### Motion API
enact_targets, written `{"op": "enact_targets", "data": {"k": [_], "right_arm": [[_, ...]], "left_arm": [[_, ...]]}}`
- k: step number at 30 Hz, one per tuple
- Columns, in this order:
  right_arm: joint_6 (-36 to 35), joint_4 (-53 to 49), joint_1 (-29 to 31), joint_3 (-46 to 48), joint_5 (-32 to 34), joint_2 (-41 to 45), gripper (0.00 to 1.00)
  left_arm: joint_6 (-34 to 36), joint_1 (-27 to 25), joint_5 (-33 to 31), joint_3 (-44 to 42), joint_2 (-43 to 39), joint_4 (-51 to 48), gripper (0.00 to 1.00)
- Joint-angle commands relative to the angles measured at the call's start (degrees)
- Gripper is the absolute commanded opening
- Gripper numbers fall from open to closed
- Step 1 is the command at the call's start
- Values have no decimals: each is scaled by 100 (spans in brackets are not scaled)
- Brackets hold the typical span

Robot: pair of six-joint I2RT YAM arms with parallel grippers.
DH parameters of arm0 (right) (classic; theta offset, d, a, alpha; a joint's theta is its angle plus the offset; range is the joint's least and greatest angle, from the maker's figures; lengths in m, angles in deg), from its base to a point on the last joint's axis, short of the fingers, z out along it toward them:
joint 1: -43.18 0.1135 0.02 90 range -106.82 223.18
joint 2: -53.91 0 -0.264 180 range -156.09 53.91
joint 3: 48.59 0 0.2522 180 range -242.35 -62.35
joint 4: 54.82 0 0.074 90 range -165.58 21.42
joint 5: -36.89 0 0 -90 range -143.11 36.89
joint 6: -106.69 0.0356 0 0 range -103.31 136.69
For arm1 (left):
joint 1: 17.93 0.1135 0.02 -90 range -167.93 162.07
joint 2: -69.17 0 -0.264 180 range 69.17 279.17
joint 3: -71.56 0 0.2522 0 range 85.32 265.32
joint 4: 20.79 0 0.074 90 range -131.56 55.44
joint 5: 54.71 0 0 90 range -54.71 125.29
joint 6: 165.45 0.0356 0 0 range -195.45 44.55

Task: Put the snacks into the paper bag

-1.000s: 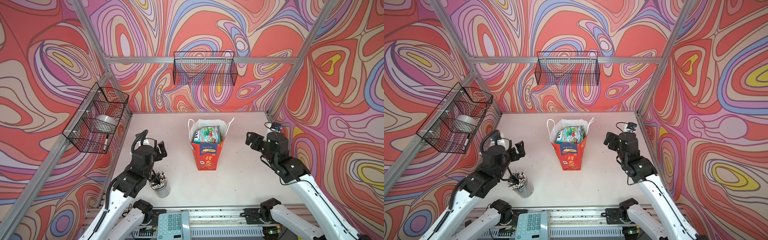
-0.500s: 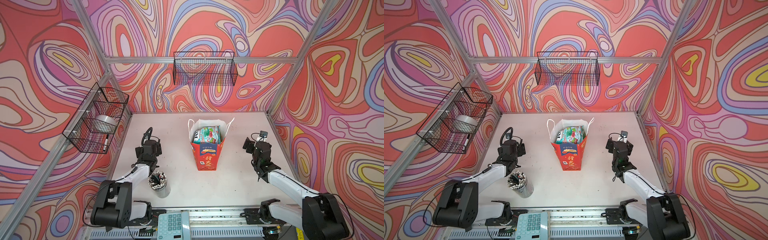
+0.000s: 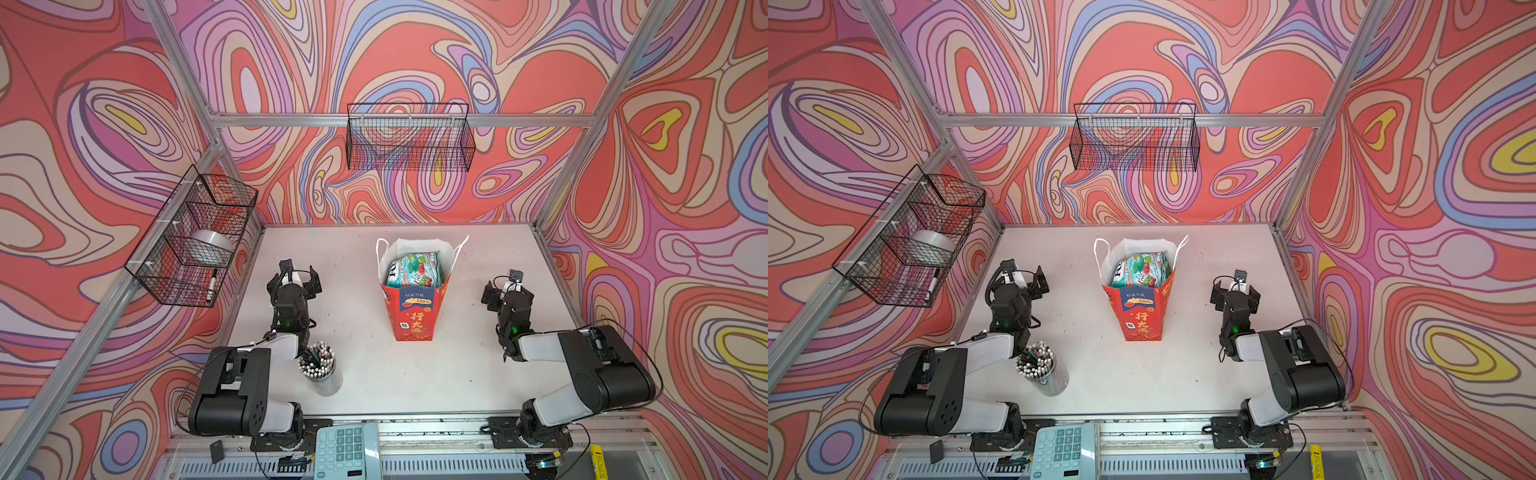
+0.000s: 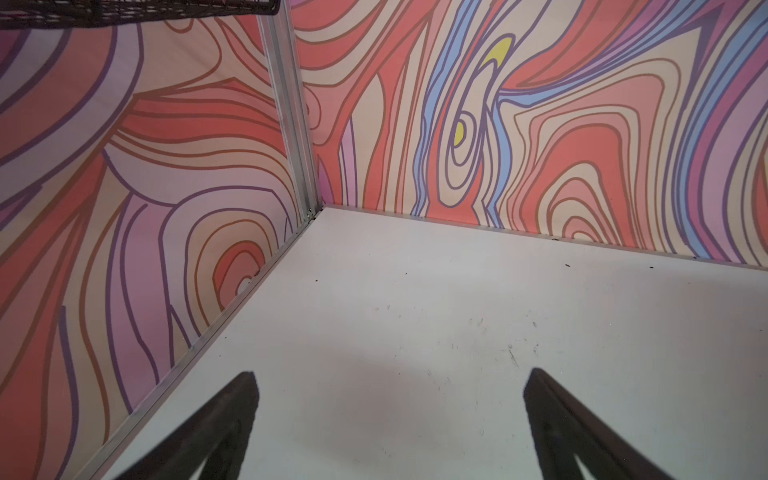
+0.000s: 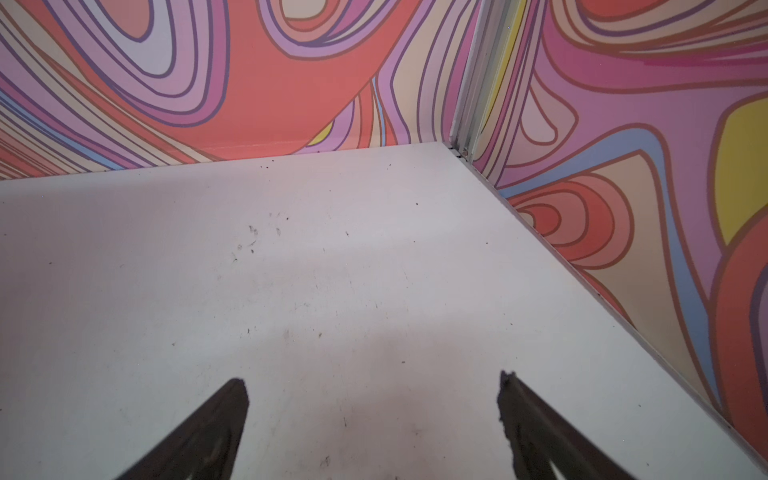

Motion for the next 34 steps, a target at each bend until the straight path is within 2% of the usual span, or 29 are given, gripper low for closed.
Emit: {"op": "enact_targets", "data": {"k": [1, 4, 6, 7, 8, 27, 34], "right_arm": [[-360, 1609, -34, 134, 61, -719, 99], [-209, 1169, -127, 74, -248, -606, 98], [-300, 1382, -172, -108, -317, -1052, 98], [-266, 1046, -171, -273, -311, -1036, 98], [-77, 359, -309, -416, -603, -863, 98], [-68, 406, -401, -489, -688, -943, 99], [-73, 405, -397, -484, -687, -943, 99]], "left_arm": [[50, -62, 139, -587, 586, 203, 100], [129, -62, 182, -481, 679, 167, 100], [91, -62, 183, -386, 652, -93, 100], [122, -57, 188, -358, 679, -82, 100], [126, -62, 215, -349, 691, -103, 100], [100, -42, 219, -269, 694, -252, 100], [54, 61, 464, -318, 645, -245, 100]]}}
